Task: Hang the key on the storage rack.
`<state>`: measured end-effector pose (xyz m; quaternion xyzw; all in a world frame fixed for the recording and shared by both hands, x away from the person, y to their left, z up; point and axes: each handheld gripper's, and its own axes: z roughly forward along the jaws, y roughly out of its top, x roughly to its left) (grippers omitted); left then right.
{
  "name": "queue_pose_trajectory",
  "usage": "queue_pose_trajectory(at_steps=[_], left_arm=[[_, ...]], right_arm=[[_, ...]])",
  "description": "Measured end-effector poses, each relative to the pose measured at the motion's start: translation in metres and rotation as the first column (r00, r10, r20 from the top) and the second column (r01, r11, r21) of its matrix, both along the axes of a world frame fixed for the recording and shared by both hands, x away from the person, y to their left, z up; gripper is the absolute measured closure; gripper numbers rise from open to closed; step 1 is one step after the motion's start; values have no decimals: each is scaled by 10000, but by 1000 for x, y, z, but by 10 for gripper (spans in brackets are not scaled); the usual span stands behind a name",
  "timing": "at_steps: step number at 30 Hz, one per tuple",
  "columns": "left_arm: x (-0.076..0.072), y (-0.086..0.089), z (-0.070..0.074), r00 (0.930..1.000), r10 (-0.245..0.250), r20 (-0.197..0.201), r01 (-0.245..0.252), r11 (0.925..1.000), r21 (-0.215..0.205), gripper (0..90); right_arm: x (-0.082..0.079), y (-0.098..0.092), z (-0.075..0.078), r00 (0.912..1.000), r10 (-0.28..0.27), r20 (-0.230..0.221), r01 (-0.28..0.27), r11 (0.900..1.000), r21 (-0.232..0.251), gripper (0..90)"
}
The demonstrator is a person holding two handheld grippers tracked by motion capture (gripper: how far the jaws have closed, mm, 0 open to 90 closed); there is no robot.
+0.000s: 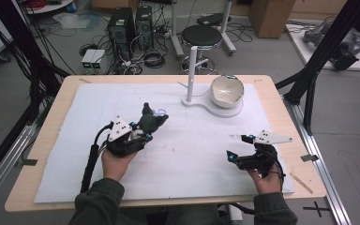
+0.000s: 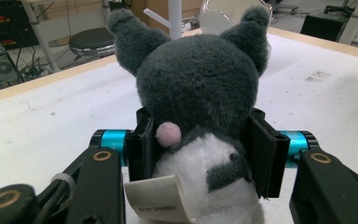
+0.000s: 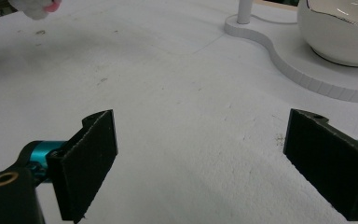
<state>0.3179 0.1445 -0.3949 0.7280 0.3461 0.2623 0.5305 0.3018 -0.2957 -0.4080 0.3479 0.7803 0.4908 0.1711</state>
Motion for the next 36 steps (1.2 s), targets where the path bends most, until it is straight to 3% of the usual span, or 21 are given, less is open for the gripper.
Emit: queue_pose_trajectory(at_steps=[21, 36], left_arm=[[11, -15, 17, 9990, -289, 335, 298, 9992, -276, 501], [25, -26, 31, 9977, -650, 212, 660, 9966, -498, 500]], right_arm=[[-2, -1, 0, 10000, 19, 23, -19, 10000, -19, 88], [0, 3, 1, 10000, 84, -1, -84, 10000, -2, 88]])
